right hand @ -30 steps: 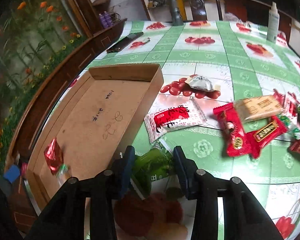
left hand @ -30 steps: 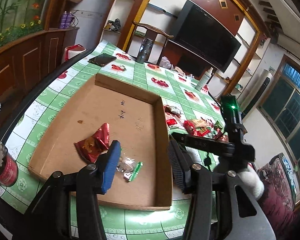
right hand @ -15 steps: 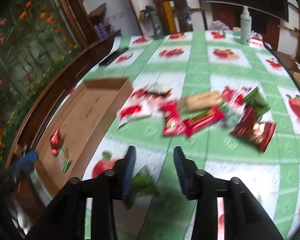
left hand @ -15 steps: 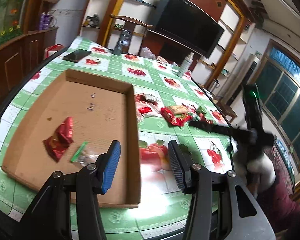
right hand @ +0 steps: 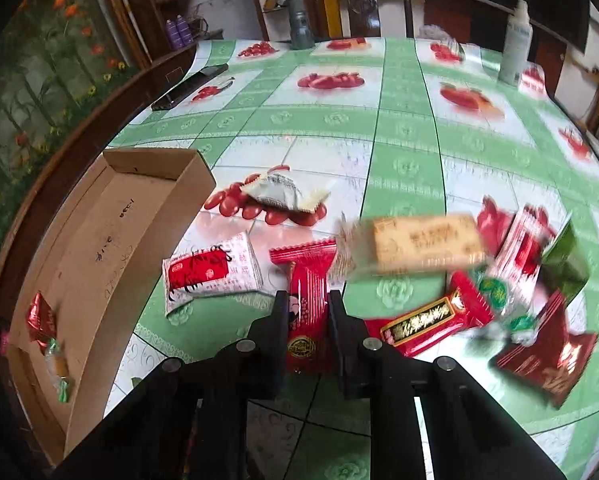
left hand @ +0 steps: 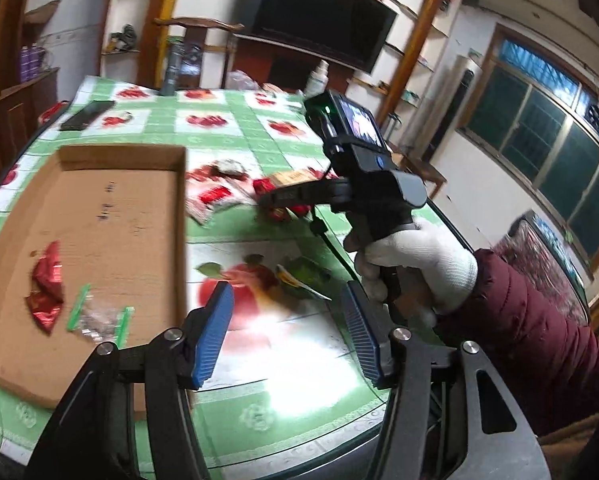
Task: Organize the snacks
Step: 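Grasp the red gold-label bar packet with the right gripper while the left grasps the green packet, then carry the green packet into the box with the left gripper while the right drops the red bar packet in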
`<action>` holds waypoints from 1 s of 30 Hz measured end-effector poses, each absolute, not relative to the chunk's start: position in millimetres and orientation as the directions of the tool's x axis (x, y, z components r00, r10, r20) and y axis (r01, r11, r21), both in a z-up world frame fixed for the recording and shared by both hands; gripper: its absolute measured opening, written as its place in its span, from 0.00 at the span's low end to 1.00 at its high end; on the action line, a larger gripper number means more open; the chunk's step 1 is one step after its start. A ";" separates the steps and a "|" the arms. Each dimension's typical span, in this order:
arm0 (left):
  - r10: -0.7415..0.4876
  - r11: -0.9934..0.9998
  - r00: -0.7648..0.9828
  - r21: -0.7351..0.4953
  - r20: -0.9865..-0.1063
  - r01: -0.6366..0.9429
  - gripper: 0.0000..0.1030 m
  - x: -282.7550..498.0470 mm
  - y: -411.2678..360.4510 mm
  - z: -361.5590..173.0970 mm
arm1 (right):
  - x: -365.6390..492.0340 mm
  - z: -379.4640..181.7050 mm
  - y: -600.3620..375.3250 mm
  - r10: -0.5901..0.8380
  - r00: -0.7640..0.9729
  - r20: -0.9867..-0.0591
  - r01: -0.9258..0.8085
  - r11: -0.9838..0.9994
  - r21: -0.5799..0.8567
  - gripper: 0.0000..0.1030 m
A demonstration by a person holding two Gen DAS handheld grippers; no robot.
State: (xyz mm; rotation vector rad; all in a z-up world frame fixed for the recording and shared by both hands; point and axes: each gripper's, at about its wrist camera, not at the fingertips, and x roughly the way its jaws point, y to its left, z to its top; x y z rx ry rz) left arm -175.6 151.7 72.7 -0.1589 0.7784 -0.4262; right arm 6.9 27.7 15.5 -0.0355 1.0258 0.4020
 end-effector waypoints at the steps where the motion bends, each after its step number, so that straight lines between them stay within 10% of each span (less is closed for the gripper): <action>1: -0.432 0.901 0.622 -0.291 -0.653 0.321 0.53 -173.2 147.5 70.1 | 4.4 15.4 24.6 0.313 0.448 -0.837 -0.343 0.925 0.162 0.18; 16: -0.316 0.917 0.493 -0.128 -0.811 0.378 0.53 -104.2 76.3 22.8 | -57.7 53.3 -38.1 0.455 0.461 -0.762 -0.366 0.880 0.304 0.18; 19: -0.288 0.925 0.497 -0.103 -0.819 0.367 0.38 -103.2 72.5 18.2 | -63.0 57.9 -47.3 0.462 0.467 -0.754 -0.361 0.878 0.314 0.18; 30: -0.381 0.924 0.582 -0.286 -0.718 0.253 0.34 -122.2 134.1 50.3 | -83.6 68.8 -37.2 0.475 0.473 -0.742 -0.387 0.868 0.310 0.18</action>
